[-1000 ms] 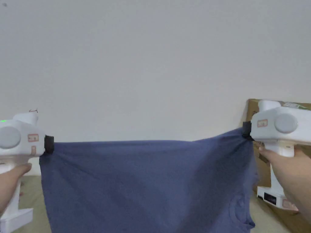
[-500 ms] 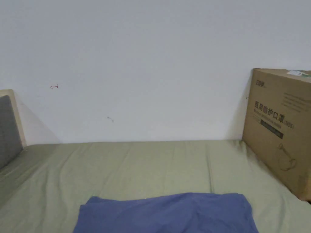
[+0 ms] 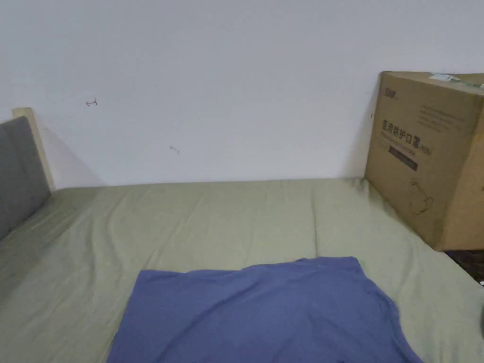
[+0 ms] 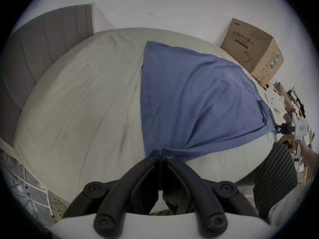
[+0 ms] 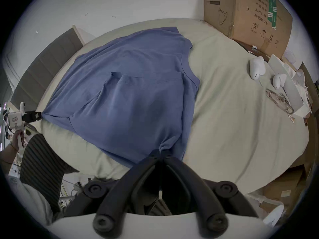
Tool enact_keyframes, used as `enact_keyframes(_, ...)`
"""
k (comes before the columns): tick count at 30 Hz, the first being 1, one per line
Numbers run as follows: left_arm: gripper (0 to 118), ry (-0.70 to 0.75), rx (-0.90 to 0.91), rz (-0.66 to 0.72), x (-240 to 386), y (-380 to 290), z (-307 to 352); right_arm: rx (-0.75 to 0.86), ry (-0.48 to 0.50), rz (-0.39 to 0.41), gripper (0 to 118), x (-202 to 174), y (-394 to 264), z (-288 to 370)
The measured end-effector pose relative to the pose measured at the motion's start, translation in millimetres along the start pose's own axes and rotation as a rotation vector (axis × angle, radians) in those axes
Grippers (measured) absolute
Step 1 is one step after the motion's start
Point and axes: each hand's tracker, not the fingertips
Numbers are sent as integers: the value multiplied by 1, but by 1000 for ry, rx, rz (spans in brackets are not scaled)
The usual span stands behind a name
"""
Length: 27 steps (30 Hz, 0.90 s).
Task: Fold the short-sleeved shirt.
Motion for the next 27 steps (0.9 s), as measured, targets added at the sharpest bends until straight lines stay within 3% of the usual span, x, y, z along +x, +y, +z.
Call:
enact_keyframes(5,2,3,-16,-86,7,1,13,-38,11,-49,0,1,-1,12)
enact_keyframes(6,11,1,-21,-85,8,1,15,-37,16,-51,0,2,0,12)
enact_keyframes(7,26,3,-24,-82,9,1,16,-32,20,-56,8,0,1,13)
enact_keyframes(8,50,18,-17,-78,8,-1,19,-30,13,-56,24,-4,2,15)
enact_keyframes(9,86,14,-1,-65,2,-1,23,-18,-36,-48,63,-9,3,17)
enact_keyframes(10,105,0,2,-36,0,-1,26,6,-56,-43,94,-9,3,18)
enact_keyframes(11,115,-5,7,2,-1,-1,30,18,-34,-57,113,-10,2,22)
enact_keyframes(12,116,-12,37,22,-2,-1,37,34,-12,-76,117,-12,4,26)
enact_keyframes(15,116,-35,135,70,-1,6,59,138,25,-106,117,-26,11,50)
enact_keyframes(21,116,4,329,39,27,32,102,399,20,-57,117,-70,38,97)
enact_keyframes(23,106,-12,375,58,36,38,114,477,41,-65,114,-83,44,111)
enact_keyframes(24,78,-21,401,77,39,40,120,528,49,-63,98,-90,46,119)
enact_keyframes(25,43,-36,406,84,44,43,123,575,50,-72,67,-95,47,124)
enact_keyframes(26,5,-29,409,86,48,45,124,595,61,-62,22,-101,51,129)
enact_keyframes(27,0,-7,434,74,52,47,127,587,43,-48,0,-105,55,131)
